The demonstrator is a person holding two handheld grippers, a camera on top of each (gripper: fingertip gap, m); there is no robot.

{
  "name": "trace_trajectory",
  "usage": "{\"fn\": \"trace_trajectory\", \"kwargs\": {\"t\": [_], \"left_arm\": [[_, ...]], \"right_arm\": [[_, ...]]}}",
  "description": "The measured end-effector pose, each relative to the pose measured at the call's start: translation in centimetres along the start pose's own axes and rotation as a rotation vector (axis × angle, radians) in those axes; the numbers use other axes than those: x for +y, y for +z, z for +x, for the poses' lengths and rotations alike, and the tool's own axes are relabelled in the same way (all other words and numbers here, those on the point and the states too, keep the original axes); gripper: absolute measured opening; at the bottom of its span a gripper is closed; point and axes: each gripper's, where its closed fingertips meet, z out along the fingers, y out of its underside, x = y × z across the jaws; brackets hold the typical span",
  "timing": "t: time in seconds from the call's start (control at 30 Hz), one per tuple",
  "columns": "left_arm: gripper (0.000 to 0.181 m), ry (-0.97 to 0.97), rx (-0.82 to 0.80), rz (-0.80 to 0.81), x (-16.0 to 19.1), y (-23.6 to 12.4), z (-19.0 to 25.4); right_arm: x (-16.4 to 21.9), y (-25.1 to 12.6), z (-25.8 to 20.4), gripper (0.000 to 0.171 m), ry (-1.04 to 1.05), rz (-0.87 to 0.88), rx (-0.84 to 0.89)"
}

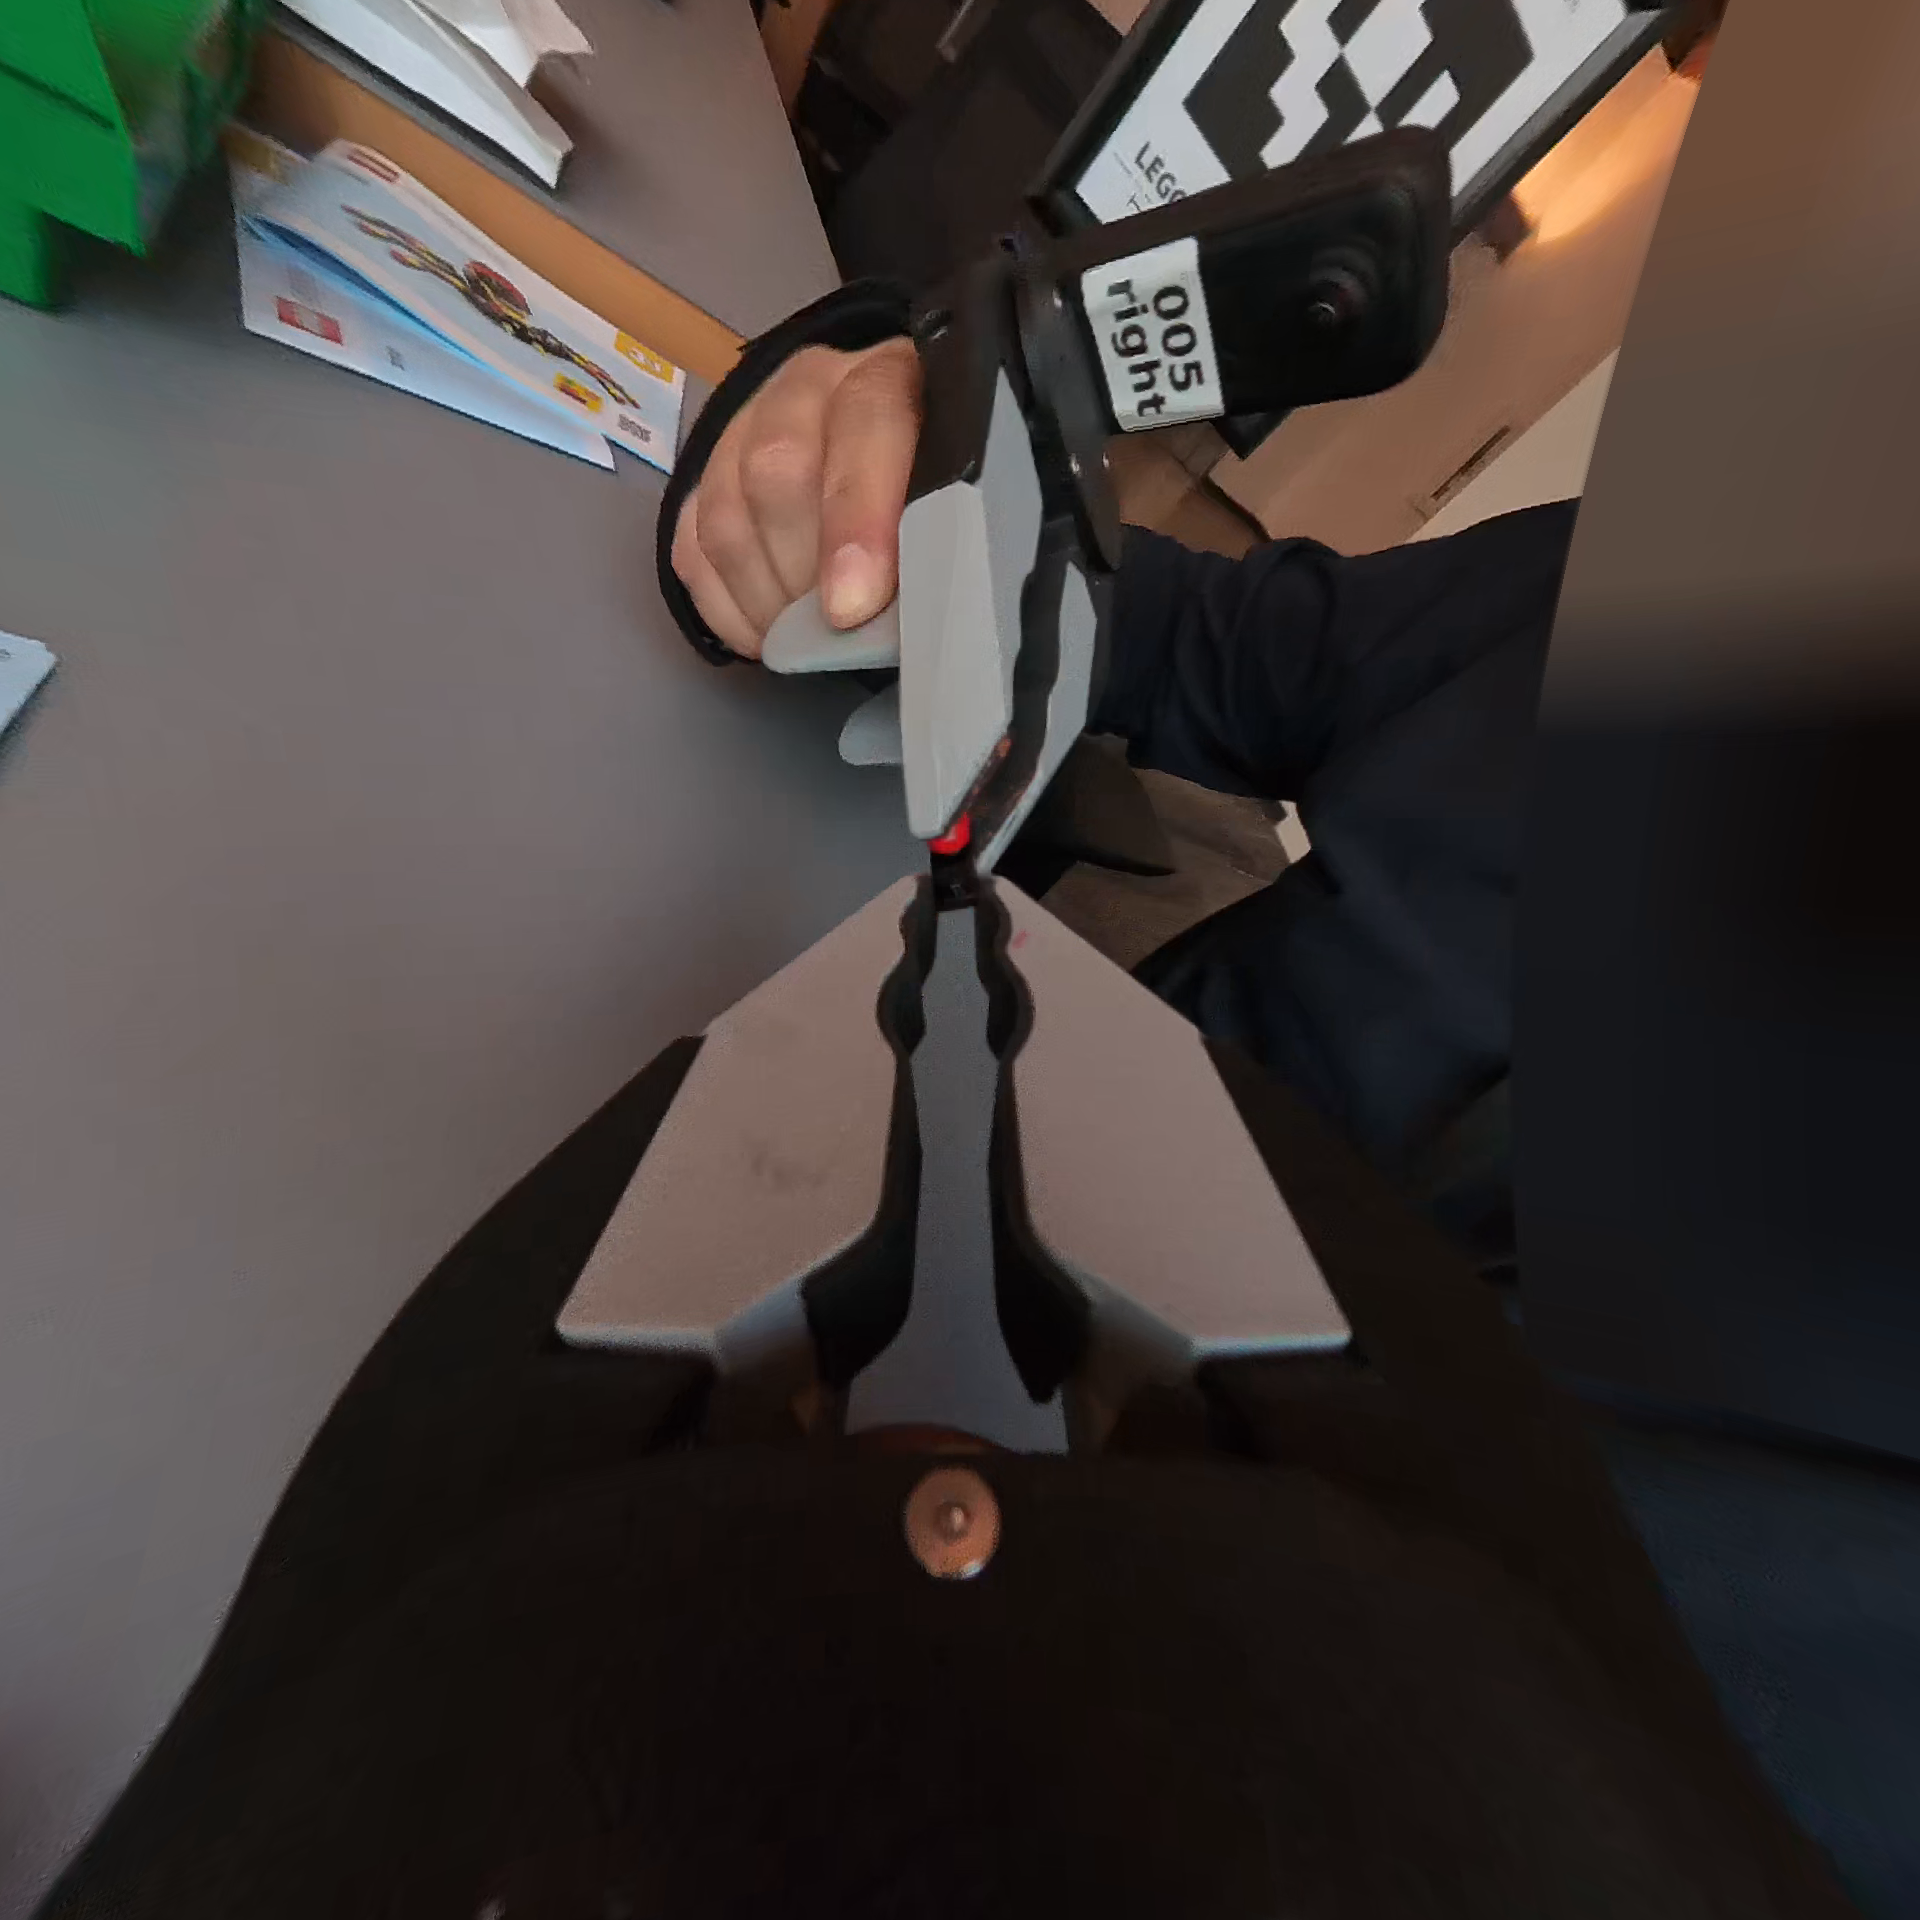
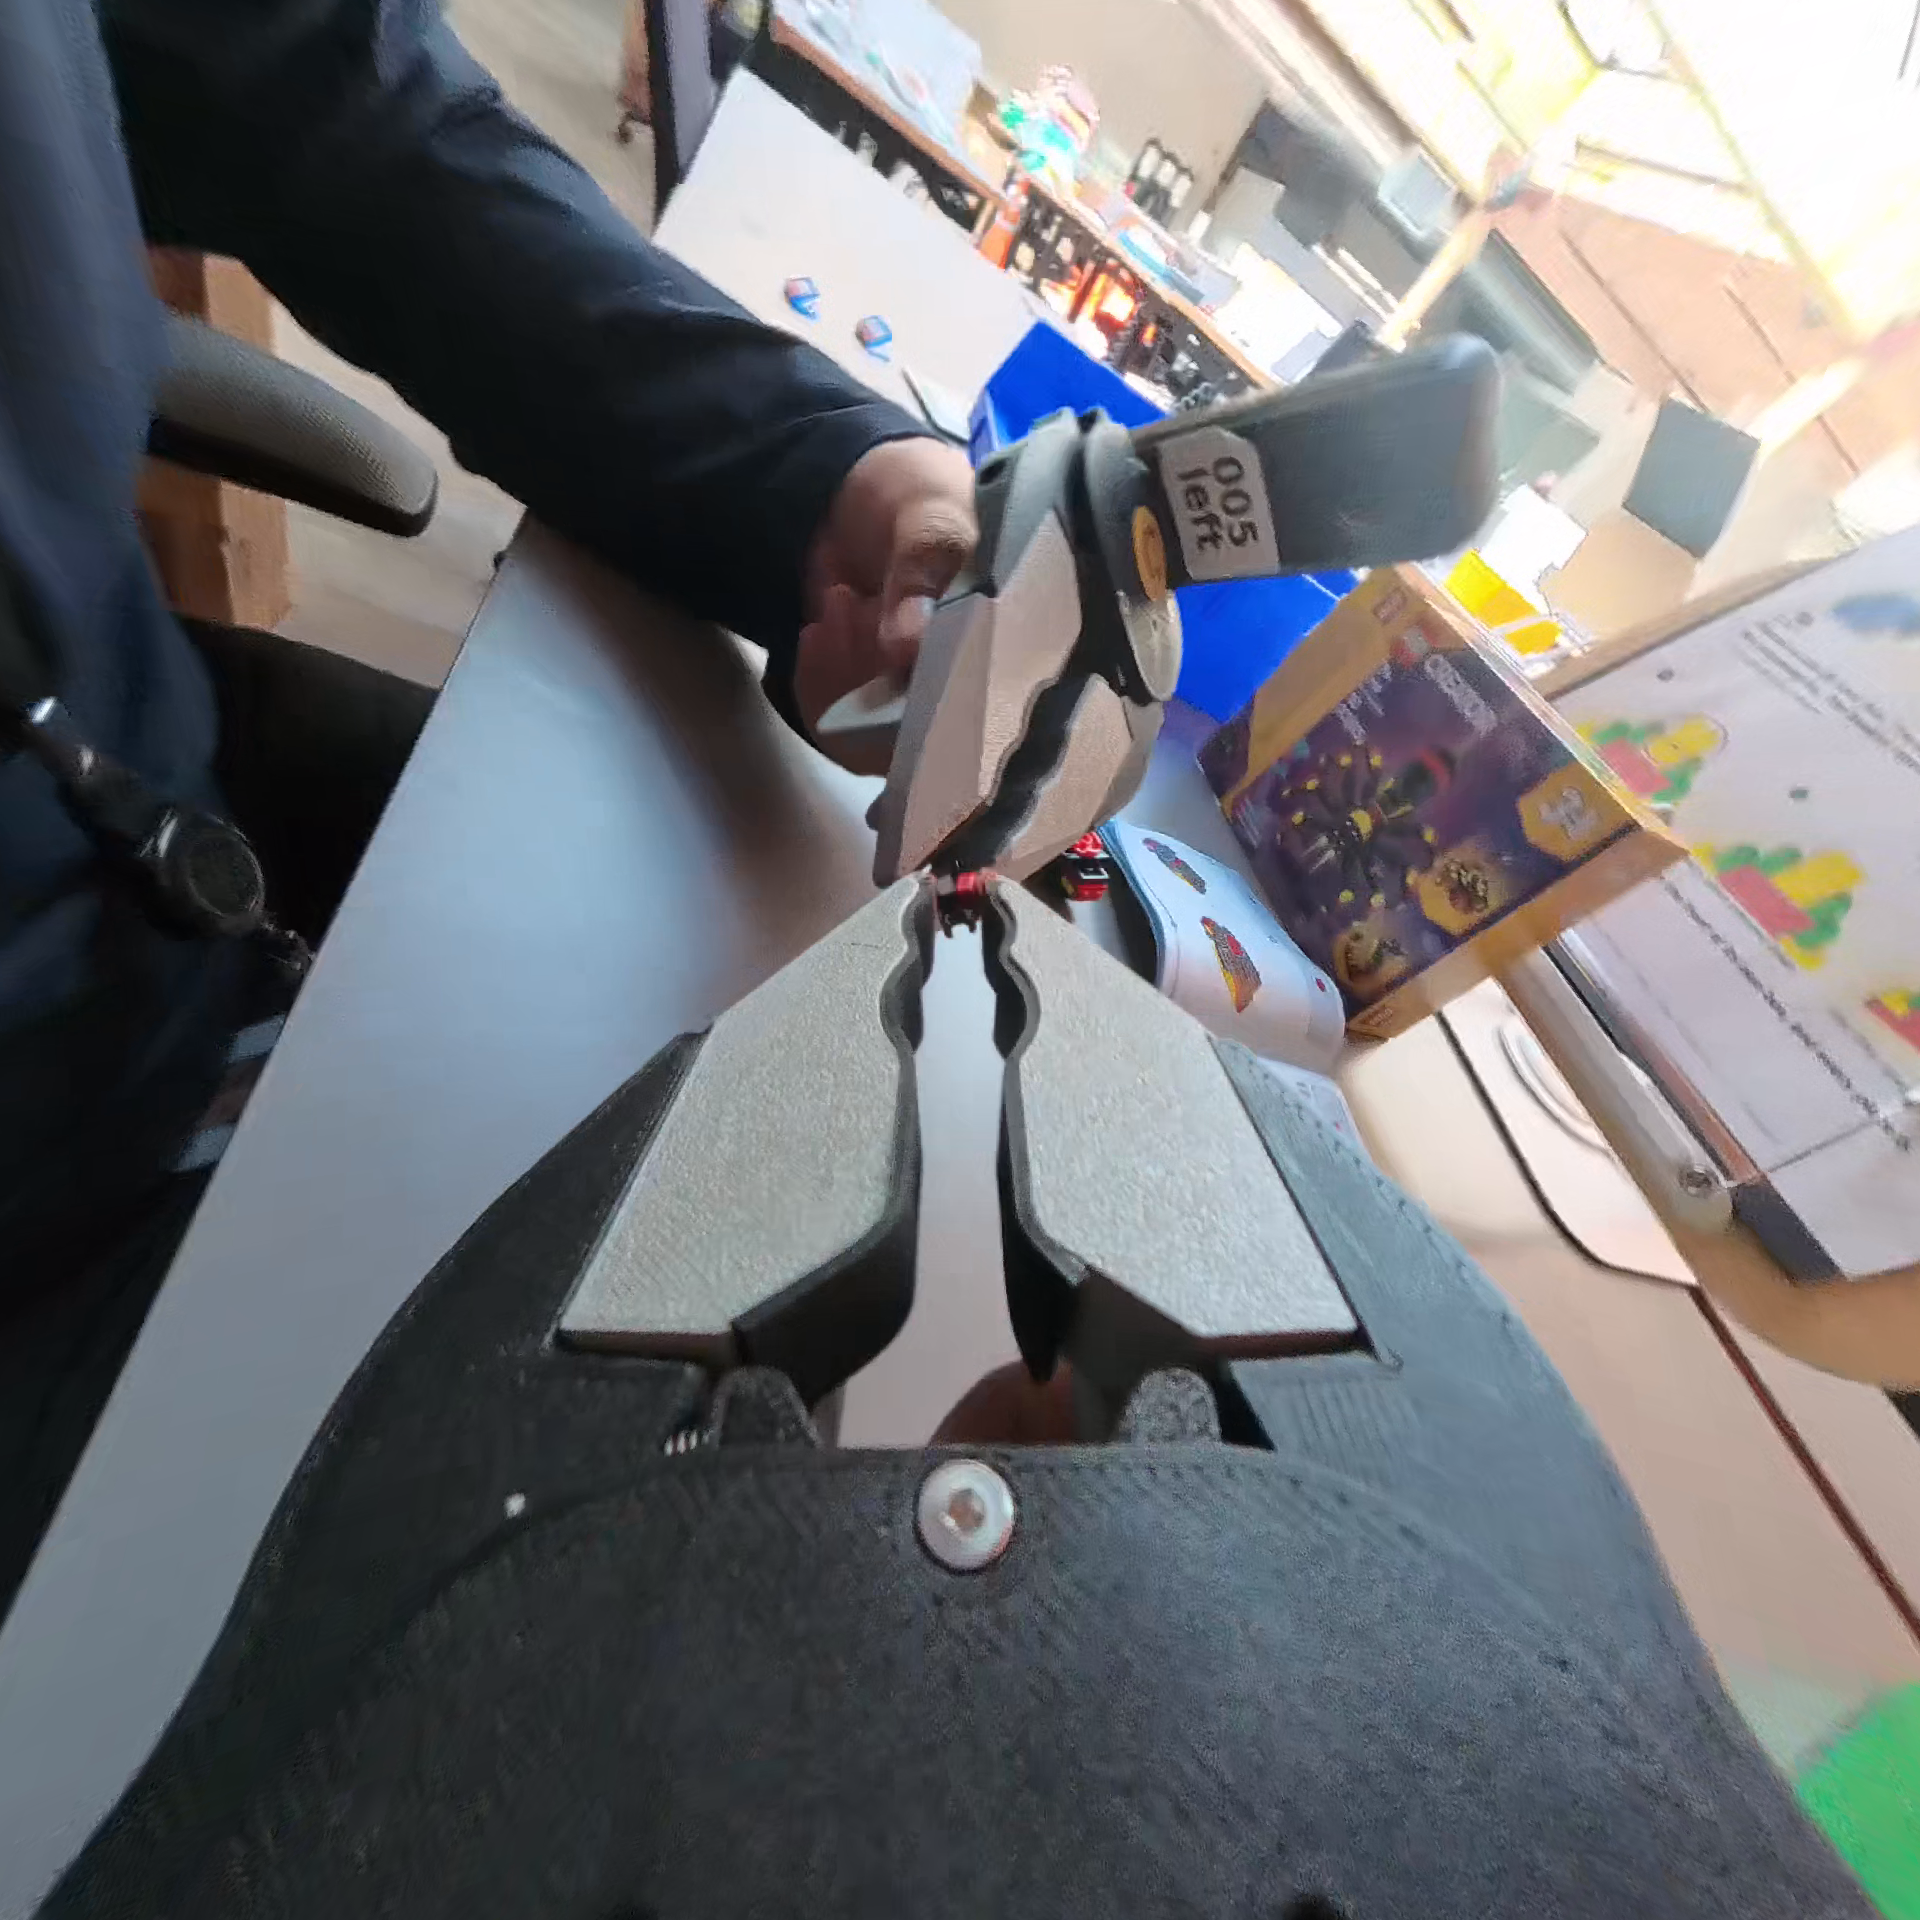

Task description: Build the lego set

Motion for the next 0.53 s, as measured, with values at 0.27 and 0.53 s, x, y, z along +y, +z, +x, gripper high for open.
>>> {"fn": "trace_trajectory", "kwargs": {"t": [0.27, 0.53], "left_arm": [[0.005, 0.390, -0.347, -0.035, -0.5, -0.4, -2.9], [0.005, 1.043, -0.748, -0.085, -2.3, -1.1, -3.4]], "right_arm": [[1.4, -2.1, 2.6, 0.020, 0.460, 0.022, 0.022], [2.2, -1.7, 2.3, 0.027, 0.911, 0.006, -0.126]]}}
